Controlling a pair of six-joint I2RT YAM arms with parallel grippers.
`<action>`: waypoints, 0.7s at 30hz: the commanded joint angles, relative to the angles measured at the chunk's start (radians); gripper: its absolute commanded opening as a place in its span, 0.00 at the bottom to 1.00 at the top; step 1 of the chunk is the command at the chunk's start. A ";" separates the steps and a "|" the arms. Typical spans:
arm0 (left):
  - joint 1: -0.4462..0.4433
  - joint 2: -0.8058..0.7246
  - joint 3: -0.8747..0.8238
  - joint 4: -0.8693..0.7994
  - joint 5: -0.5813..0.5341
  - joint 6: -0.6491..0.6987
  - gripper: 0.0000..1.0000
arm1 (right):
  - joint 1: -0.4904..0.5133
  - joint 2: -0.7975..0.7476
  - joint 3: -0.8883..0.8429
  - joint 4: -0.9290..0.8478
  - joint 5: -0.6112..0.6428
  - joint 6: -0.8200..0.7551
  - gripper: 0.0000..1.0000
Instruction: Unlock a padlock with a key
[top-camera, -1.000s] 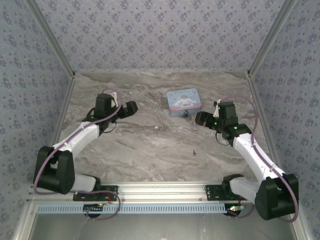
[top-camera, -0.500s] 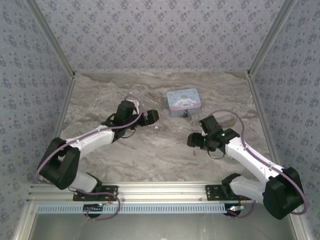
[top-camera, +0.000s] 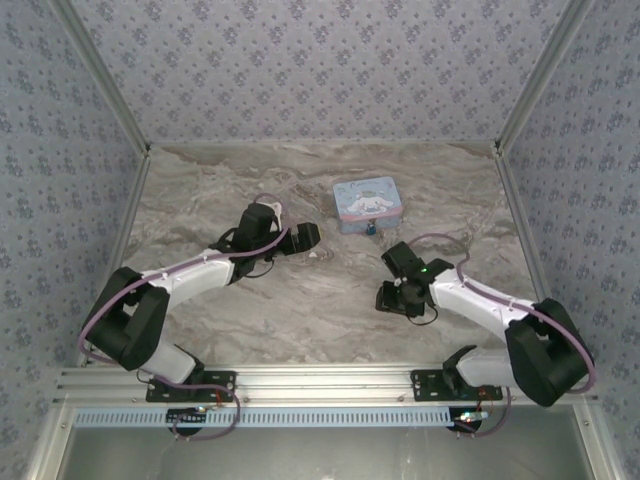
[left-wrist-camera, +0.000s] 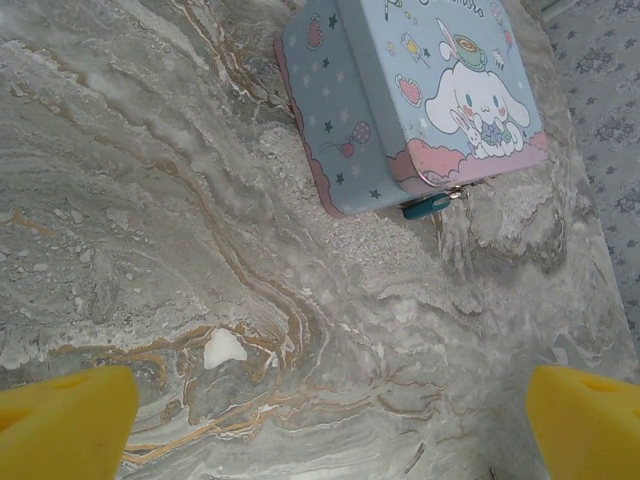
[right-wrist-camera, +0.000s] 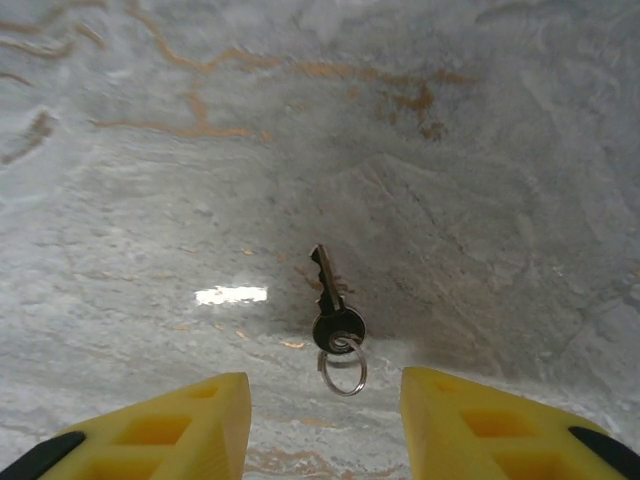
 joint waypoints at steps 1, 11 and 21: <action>-0.005 -0.014 0.018 0.000 -0.015 0.016 0.99 | 0.016 0.028 0.023 -0.010 0.035 0.025 0.43; -0.005 -0.011 0.035 -0.027 -0.020 0.032 0.99 | 0.027 0.058 0.016 0.024 0.048 0.034 0.33; -0.005 -0.003 0.050 -0.036 -0.019 0.036 0.99 | 0.027 0.060 0.023 0.038 0.077 0.038 0.25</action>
